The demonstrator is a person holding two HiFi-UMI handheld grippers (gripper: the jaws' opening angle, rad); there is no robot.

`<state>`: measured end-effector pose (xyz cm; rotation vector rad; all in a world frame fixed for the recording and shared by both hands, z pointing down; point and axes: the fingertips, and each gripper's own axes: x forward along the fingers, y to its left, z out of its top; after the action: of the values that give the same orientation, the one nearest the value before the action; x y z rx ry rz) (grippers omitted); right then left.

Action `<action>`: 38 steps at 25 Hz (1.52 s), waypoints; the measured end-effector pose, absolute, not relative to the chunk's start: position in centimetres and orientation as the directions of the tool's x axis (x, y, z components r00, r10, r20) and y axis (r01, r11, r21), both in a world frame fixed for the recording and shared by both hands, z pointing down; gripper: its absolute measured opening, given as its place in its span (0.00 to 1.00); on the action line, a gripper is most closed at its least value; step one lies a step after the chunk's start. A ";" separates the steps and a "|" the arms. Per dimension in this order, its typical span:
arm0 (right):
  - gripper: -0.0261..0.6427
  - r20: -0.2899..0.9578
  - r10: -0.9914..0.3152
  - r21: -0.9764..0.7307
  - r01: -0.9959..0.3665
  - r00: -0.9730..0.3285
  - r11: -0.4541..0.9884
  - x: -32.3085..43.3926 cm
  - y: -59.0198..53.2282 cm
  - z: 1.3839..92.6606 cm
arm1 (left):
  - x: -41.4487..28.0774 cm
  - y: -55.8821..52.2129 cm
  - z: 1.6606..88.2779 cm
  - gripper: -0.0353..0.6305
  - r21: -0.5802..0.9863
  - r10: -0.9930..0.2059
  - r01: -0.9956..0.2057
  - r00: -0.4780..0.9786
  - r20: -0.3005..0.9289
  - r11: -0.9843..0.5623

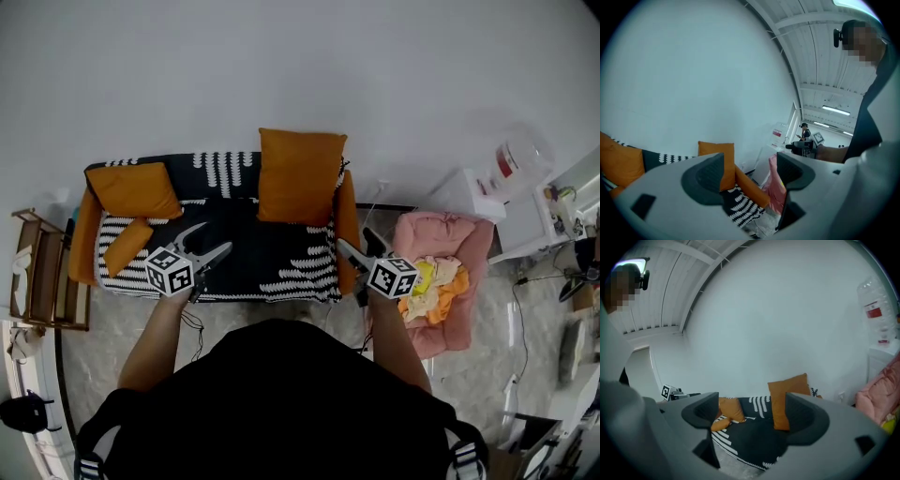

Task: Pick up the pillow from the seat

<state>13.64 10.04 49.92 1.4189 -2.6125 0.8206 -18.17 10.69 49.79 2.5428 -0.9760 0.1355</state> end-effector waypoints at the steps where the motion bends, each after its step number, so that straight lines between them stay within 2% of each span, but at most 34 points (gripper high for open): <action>1: 0.68 0.293 -0.760 -0.426 -0.791 -0.580 0.439 13.8 9.6 50.0 | -17.9 10.4 49.8 0.59 0.342 -0.621 -0.662 0.748 0.234 -0.667; 38: 0.68 0.310 -0.643 -0.456 -0.703 -0.700 0.546 23.3 1.5 52.1 | -6.4 4.3 49.8 0.59 0.326 -0.690 -0.735 0.674 0.264 -0.594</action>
<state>23.31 1.50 52.12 1.1653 -2.6679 0.8594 -6.39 4.28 49.84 2.4810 -1.1132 0.1535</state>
